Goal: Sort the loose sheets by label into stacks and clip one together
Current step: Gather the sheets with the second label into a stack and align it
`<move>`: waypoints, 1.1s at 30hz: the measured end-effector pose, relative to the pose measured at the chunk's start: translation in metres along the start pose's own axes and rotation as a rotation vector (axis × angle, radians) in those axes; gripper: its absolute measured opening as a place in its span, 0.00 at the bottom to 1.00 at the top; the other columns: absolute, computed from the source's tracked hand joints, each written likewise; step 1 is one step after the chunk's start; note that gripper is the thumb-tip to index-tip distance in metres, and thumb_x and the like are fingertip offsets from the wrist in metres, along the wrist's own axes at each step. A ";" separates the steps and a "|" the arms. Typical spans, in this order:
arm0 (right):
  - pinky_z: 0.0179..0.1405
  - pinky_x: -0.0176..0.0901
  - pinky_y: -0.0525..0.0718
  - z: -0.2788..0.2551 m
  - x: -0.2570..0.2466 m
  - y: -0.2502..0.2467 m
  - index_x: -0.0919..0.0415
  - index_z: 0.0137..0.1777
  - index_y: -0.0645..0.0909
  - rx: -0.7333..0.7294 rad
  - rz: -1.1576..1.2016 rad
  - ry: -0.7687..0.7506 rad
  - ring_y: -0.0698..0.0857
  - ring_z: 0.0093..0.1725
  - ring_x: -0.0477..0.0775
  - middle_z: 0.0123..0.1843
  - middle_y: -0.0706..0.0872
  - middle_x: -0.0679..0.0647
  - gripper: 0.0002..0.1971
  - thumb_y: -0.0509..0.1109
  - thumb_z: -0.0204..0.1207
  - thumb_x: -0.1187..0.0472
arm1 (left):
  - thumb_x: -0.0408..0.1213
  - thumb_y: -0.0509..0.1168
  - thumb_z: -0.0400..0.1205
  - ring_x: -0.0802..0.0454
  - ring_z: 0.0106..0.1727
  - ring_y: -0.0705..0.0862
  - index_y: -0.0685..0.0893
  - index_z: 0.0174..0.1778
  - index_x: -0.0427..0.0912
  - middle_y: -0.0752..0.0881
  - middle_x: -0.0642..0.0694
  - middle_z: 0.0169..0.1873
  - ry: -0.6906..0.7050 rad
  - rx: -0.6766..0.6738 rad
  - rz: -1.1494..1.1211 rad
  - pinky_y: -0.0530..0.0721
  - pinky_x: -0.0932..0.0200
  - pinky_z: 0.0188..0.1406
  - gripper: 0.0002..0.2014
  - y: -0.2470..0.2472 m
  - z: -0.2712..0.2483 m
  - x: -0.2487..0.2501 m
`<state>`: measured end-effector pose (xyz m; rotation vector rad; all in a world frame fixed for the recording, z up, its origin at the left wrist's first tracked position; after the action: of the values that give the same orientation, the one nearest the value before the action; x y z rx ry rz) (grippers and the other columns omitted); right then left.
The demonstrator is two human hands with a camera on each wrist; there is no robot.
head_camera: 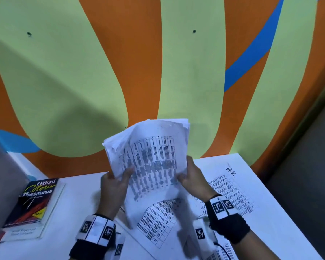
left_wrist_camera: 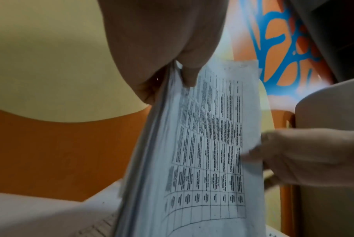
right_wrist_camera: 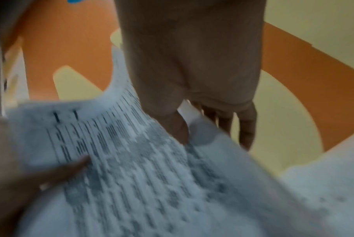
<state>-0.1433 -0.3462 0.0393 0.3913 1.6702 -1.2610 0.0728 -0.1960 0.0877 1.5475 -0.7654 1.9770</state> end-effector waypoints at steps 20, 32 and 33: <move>0.53 0.49 0.78 0.021 0.046 0.095 0.59 0.52 0.76 -0.095 -0.502 0.312 0.86 0.56 0.60 0.49 0.83 0.55 0.12 0.69 0.73 0.54 | 0.44 0.72 0.78 0.48 0.48 0.81 0.85 0.42 0.29 0.85 0.38 0.43 0.177 0.519 0.116 0.81 0.45 0.47 0.18 -0.121 -0.001 0.038; 0.33 0.45 0.79 -0.095 0.137 -0.092 0.64 0.34 0.79 0.600 0.370 0.671 0.81 0.33 0.58 0.35 0.85 0.61 0.12 0.75 0.72 0.57 | 0.58 0.70 0.75 0.42 0.58 0.87 0.84 0.57 0.30 0.86 0.40 0.56 0.182 0.505 0.070 0.84 0.40 0.59 0.31 -0.104 0.003 0.043; 0.46 0.51 0.82 -0.107 0.154 -0.103 0.66 0.41 0.82 0.650 0.270 0.755 0.84 0.46 0.64 0.47 0.86 0.66 0.14 0.74 0.71 0.52 | 0.56 0.70 0.76 0.41 0.57 0.86 0.84 0.56 0.28 0.86 0.37 0.56 0.175 0.506 0.060 0.84 0.41 0.57 0.31 -0.101 0.004 0.043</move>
<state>-0.3443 -0.3394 -0.0325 1.5895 1.6576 -1.5260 0.1359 -0.1254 0.1426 1.5965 -0.2491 2.4422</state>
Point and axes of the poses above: each hand's wrist, its own z-axis towards the middle knuckle, its own y-axis out of the palm, x = y × z, the point moved 10 cm from there along z, towards the middle knuckle
